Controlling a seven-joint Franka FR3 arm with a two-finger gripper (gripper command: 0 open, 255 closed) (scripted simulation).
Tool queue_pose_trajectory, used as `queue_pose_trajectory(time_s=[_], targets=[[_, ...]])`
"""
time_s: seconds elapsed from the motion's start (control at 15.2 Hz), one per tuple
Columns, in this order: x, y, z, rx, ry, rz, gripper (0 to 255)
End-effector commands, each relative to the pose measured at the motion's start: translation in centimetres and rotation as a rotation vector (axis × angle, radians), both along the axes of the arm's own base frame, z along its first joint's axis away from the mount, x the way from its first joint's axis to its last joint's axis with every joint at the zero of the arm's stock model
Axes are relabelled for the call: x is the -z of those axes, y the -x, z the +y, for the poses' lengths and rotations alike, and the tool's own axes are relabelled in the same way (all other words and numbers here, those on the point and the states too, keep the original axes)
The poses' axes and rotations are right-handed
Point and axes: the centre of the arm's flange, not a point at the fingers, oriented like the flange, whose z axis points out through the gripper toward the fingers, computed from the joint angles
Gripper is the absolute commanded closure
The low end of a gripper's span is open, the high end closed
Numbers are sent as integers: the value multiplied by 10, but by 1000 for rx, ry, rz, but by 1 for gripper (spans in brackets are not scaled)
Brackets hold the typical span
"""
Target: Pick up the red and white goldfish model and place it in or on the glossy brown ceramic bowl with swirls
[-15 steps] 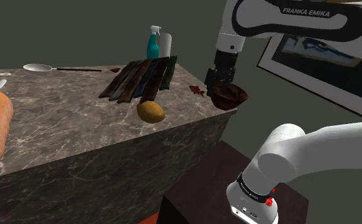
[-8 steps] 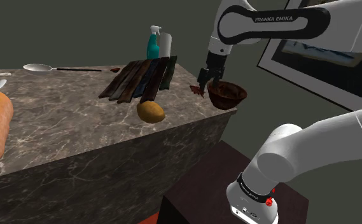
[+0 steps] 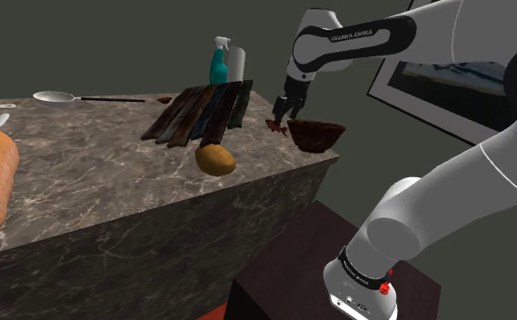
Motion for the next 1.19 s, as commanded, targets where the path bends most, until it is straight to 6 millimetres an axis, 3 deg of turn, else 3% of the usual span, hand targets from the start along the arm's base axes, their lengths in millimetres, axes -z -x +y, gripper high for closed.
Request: queue_pose_trajectory(time_s=[0.0, 0.4, 0.92, 0.99, 1.12], targets=[[8, -4, -3, -4, 4, -7, 0], [38, -6, -4, -4, 4, -7, 0], [38, -6, -4, -4, 4, -7, 0], [38, -6, -4, -4, 4, -7, 255], [38, -6, -4, -4, 4, -7, 255]])
